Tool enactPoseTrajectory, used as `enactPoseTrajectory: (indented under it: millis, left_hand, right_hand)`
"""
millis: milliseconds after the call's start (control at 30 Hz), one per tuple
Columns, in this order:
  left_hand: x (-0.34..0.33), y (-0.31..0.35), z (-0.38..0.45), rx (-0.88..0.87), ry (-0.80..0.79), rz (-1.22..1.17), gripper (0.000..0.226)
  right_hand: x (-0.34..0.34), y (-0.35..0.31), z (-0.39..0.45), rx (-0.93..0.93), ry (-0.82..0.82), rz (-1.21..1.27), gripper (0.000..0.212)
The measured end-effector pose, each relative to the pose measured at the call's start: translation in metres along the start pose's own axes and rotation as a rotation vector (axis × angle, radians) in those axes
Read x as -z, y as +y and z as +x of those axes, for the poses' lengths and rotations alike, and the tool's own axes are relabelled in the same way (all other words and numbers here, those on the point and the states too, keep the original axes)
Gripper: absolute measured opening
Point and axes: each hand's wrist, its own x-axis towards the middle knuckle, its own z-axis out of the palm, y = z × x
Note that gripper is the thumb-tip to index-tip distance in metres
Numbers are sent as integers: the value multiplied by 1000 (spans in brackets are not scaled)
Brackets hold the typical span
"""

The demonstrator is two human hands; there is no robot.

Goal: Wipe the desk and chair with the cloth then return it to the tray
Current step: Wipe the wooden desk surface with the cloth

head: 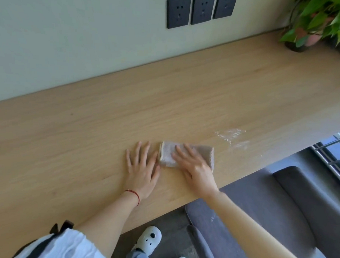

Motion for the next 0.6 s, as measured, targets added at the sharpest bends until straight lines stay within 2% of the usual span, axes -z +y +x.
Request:
enactPoseTrajectory:
  millis: [100, 167, 267, 367, 467, 600]
  left_hand:
    - [-2, -1, -1, -4, -8, 0, 56]
    - [-1, -1, 0, 10, 16, -13, 56]
    - [-3, -3, 1, 17, 19, -29, 56]
    - [-6, -5, 1, 13, 19, -33, 55]
    - [-7, -5, 2, 10, 0, -24, 53]
    - [0, 4, 3, 70, 0, -10, 54]
  right_hand:
    - [15, 10, -36, 187, -80, -13, 41]
    - [33, 35, -44, 194, -108, -50, 43]
    - [58, 88, -26, -64, -4, -68, 48]
    - [63, 118, 26, -267, 144, -61, 40]
    - [34, 92, 69, -253, 197, -30, 33]
    - [4, 41, 62, -108, 128, 3, 34]
